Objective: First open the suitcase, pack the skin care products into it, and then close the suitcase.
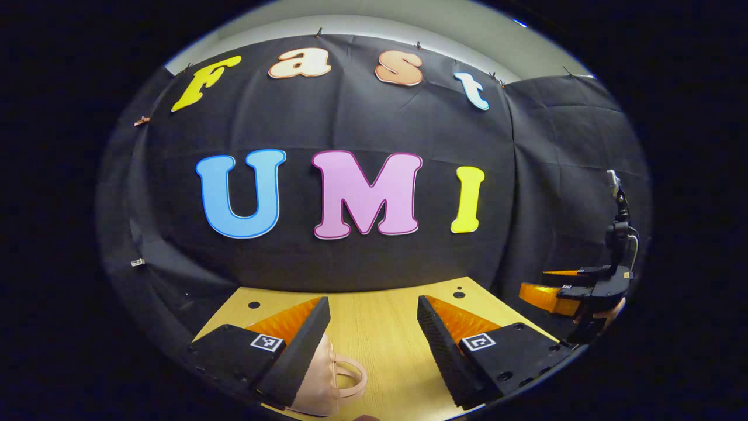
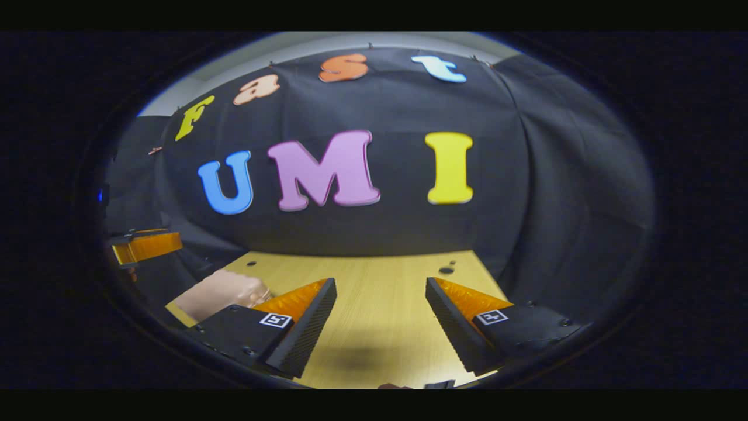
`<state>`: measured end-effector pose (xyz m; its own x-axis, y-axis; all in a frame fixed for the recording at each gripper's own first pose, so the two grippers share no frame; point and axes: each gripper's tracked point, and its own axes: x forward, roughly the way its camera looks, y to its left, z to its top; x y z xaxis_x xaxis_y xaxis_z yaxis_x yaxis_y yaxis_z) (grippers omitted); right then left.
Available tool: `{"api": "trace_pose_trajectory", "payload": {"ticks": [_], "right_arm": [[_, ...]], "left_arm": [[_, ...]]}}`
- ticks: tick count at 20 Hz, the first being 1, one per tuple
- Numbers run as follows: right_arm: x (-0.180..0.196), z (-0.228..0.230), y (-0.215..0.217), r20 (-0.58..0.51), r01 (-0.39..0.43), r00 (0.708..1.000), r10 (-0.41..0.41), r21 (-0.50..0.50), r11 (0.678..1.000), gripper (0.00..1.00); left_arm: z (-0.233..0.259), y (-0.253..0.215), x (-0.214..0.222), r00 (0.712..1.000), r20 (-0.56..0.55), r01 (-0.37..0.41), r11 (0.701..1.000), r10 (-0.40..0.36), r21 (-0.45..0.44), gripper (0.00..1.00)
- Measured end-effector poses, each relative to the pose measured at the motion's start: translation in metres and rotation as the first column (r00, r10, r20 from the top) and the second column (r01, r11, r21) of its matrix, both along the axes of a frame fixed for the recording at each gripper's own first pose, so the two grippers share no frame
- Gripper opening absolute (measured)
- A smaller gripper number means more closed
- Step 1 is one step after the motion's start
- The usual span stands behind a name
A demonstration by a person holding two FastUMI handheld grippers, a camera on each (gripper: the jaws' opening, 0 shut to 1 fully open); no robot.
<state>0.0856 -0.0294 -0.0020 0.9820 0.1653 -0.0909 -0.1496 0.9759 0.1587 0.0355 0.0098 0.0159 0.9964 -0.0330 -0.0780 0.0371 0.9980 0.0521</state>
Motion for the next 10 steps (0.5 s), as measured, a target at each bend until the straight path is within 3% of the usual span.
{"api": "trace_pose_trajectory", "payload": {"ticks": [4, 6, 10], "right_arm": [[-0.041, 0.088, -0.012, 0.225, 0.138, 0.966, -0.127, -0.033, 0.990, 0.98], [-0.058, 0.102, -0.017, 0.239, 0.185, 0.957, -0.164, -0.069, 0.980, 0.98], [-0.091, 0.125, -0.006, 0.271, 0.188, 0.949, -0.164, -0.062, 0.980, 0.97]], "left_arm": [[0.044, 0.013, -0.014, 0.990, 0.135, -0.052, 0.998, 0.049, 0.021, 0.95], [0.043, 0.012, -0.019, 0.990, 0.131, -0.046, 0.999, 0.043, 0.014, 0.95], [0.039, 0.015, -0.027, 0.992, 0.123, -0.031, 0.999, 0.034, -0.025, 0.95]]}}
